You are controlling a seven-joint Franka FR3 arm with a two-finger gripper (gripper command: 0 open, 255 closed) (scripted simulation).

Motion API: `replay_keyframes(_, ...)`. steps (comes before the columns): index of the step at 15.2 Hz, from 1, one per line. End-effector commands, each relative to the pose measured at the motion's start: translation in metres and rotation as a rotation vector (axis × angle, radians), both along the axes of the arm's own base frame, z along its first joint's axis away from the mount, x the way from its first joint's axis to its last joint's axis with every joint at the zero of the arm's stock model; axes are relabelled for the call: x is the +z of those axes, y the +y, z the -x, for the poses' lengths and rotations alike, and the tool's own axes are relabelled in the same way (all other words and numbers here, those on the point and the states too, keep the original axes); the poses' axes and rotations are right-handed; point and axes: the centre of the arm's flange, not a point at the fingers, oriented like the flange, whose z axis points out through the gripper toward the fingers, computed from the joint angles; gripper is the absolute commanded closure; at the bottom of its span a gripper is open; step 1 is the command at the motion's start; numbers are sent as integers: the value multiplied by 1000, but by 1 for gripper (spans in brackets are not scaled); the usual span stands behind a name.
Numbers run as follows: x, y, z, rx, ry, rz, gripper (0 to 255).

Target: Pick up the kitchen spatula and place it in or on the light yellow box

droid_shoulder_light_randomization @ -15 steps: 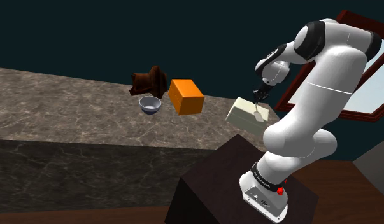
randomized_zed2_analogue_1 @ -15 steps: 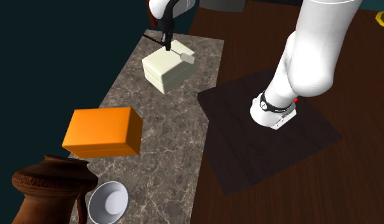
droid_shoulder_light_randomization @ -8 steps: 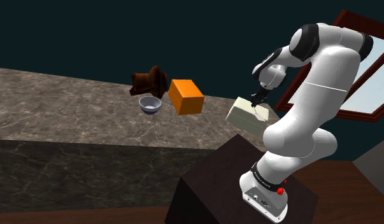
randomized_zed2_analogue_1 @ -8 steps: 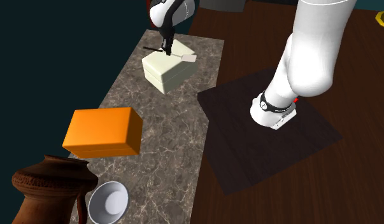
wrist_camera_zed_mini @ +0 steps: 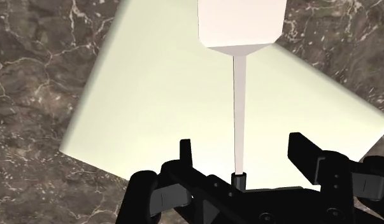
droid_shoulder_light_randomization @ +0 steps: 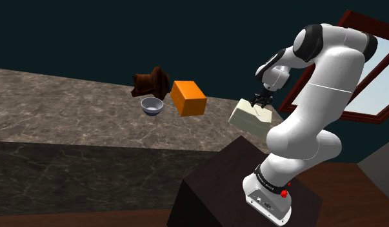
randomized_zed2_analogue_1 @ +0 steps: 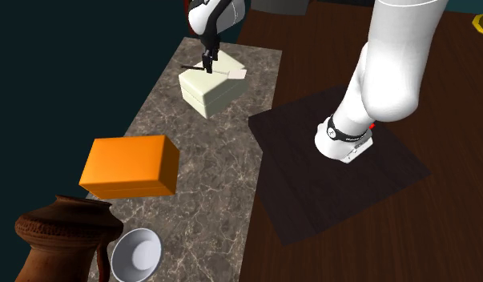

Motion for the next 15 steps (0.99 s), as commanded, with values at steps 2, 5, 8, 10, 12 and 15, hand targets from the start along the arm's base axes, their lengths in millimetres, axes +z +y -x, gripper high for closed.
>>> replay_keyframes(2, 0, 0, 0, 0, 0, 0, 0)
replay_keyframes(5, 26, 1, 1, 0, 0, 0, 0)
replay_keyframes(8, 50, 2, 3, 0, 0, 0, 0)
replay_keyframes(10, 50, 2, 3, 0, 0, 0, 0)
replay_keyframes(12, 50, 2, 3, 0, 0, 0, 0)
replay_keyframes(15, 50, 2, 3, 0, 0, 0, 0)
